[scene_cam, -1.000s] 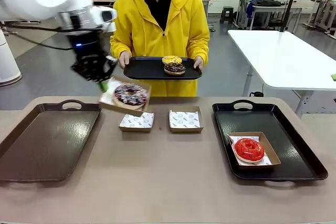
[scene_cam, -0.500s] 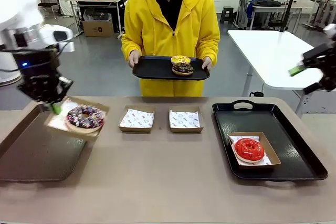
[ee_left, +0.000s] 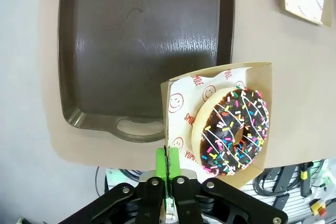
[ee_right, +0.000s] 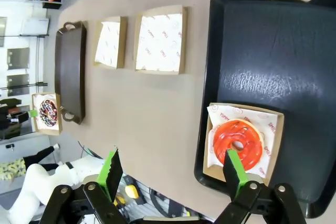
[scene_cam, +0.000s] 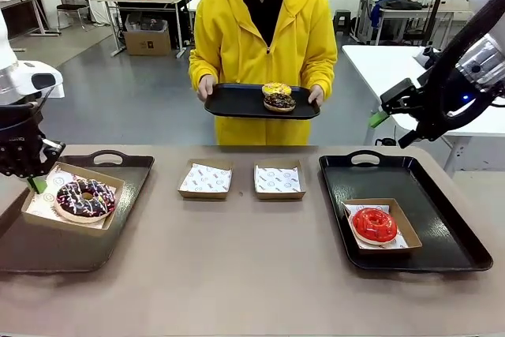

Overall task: Individually package the donuts and arrange them on the tray.
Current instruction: Place the picked Paper togo box on the Handle tray while simultaneously picking up another Paper togo box from the table with the other hand.

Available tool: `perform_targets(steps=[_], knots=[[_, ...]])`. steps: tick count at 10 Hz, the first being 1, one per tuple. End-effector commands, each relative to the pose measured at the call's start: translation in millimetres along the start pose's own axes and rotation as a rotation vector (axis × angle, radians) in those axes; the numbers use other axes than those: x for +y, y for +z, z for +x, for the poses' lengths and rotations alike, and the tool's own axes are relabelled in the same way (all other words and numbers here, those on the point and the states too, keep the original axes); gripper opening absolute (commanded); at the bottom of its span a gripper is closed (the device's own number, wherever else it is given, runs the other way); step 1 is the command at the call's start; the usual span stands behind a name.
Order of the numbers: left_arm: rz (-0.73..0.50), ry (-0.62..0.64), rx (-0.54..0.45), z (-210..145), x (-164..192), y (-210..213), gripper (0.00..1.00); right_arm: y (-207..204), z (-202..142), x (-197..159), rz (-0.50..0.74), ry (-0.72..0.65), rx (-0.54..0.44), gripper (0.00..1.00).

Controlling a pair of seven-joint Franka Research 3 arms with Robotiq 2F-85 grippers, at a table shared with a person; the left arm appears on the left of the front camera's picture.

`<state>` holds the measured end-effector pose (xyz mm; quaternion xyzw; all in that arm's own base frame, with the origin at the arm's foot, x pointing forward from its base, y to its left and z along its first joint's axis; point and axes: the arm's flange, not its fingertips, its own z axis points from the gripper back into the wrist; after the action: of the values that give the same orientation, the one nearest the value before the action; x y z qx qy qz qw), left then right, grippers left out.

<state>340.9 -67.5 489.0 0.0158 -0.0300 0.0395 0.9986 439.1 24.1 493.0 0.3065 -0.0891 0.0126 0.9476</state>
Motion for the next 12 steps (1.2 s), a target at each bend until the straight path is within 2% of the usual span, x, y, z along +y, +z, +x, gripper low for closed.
perform_targets(steps=[1, 7, 9, 12], knots=[[-0.003, -0.02, 0.01, 3, -10, 4, 0.01, 7, -2, -5, 0.002, 0.002, -0.006, 1.0], [0.004, -0.018, 0.001, 1, -8, 1, 0.01, 8, 0, -5, 0.009, -0.009, -0.014, 1.0], [-0.008, -0.032, 0.012, 10, 17, -13, 0.01, -13, 15, 46, -0.179, 0.032, -0.025, 1.0], [0.005, -0.047, 0.055, 26, 47, -57, 0.01, -72, 56, 109, -0.383, 0.047, 0.046, 1.0]])
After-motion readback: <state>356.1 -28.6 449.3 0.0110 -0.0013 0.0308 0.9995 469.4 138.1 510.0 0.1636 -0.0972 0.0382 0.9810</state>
